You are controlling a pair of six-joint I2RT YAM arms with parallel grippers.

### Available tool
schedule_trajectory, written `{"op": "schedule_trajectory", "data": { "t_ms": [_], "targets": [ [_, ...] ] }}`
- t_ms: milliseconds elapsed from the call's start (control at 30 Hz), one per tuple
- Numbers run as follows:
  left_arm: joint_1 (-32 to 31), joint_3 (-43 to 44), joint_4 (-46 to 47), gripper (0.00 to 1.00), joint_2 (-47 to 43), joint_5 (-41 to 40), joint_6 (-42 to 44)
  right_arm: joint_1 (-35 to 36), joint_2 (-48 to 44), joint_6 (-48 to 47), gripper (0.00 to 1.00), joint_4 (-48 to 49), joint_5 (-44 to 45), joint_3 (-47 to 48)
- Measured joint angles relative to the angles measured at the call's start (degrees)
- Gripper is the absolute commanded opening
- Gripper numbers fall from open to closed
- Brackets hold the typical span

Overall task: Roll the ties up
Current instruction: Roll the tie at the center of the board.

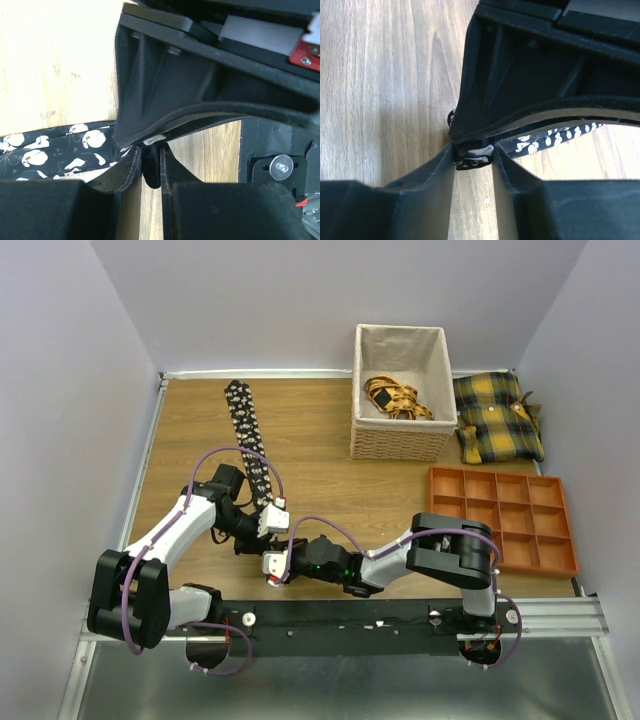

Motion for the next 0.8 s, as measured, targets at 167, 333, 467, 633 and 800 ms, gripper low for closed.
{"op": "schedule_trajectory", "data": {
  "t_ms": [167,333,467,633,800],
  "targets": [
    [0.0,0.0,0.0,0.15,0.0,-0.1,0.0,-0.1,-0.1,1.0,0.20,-0.7,0.0,0.0],
    [0.0,0.0,-0.2,0.54,0.0,-0.1,0.7,-0.1,-0.1,2.0,0.13,-0.9,-0.2,0.0],
    [0.0,-0.4,-0.9,0.82,-0.2,-0.6,1.5,-0.3,-0.3,3.9,0.10,-2.2,-1.1,0.0],
    [0.0,-0.8,0.5,0.99,-1.3,-1.0,0.3,-0.6,-0.4,9.4,0.10,-4.3,-4.1,0.0],
    [1.7,-2.8,3.2,0.99,-5.6,-2.1,0.2,-1.5,-0.9,16.0,0.10,-5.2,-7.3,0.0]
  ]
}}
